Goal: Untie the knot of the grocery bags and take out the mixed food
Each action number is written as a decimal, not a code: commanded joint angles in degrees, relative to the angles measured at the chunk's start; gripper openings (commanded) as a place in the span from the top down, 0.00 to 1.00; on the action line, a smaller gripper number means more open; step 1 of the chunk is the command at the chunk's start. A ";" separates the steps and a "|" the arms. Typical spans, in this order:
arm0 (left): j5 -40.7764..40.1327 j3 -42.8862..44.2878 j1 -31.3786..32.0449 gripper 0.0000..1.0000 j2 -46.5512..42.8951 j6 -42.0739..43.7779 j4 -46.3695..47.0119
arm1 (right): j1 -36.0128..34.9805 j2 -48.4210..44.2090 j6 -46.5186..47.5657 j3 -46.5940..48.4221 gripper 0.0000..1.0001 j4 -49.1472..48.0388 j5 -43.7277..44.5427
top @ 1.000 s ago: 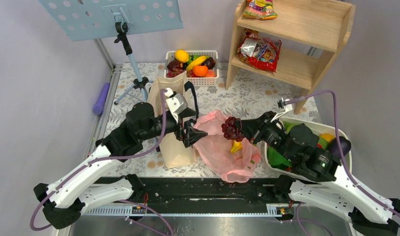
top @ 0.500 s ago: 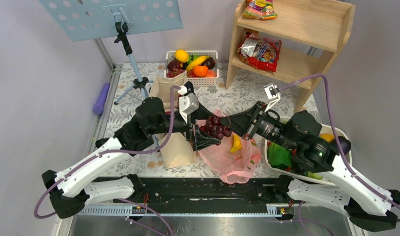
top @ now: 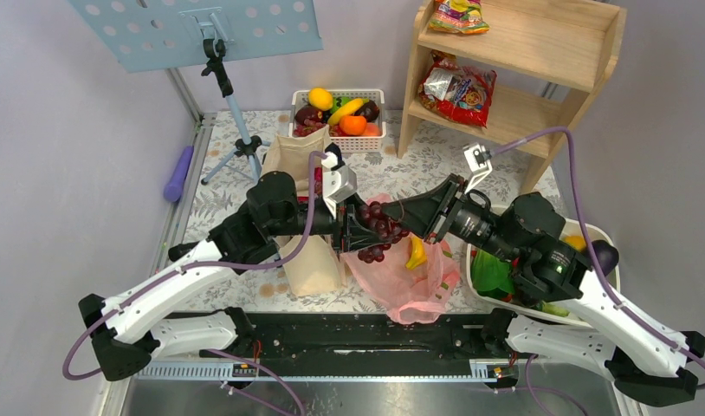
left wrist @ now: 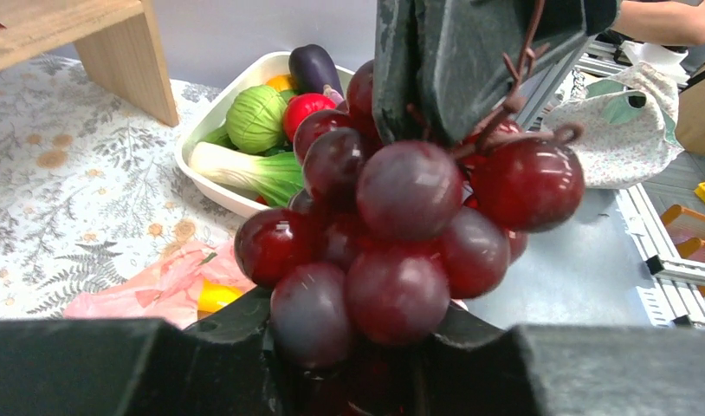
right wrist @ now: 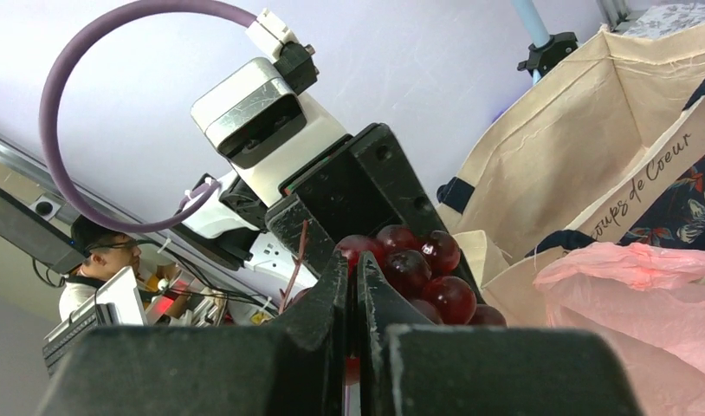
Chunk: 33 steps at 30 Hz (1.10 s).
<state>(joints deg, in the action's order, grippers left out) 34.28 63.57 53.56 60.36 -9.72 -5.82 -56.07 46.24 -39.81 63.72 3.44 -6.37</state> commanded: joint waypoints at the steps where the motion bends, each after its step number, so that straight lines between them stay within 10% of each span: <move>1: -0.78 -0.52 0.16 0.80 -2.11 -0.51 4.27 | 0.18 -1.47 -0.18 0.98 1.00 -3.88 2.22; 4: -2.11 0.16 0.16 0.87 -2.20 -1.14 4.55 | 0.18 -2.07 0.04 0.35 0.97 -1.33 5.30; 10: -6.86 5.78 0.18 0.96 0.13 -1.07 1.69 | 0.18 -5.78 2.94 -0.97 0.22 3.70 14.86; 13: -9.48 11.20 0.14 1.00 2.67 -0.17 -1.65 | 0.18 -8.28 5.08 -0.73 0.04 6.70 19.08; 33: -23.06 53.05 -15.69 1.00 37.35 1.60 -12.16 | 0.18 -19.78 10.85 -5.00 0.00 18.51 32.79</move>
<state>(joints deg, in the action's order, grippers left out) 15.42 111.11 41.04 92.40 -7.42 -19.73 -56.07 27.92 -30.52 59.24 20.03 22.98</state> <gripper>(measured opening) 0.255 0.993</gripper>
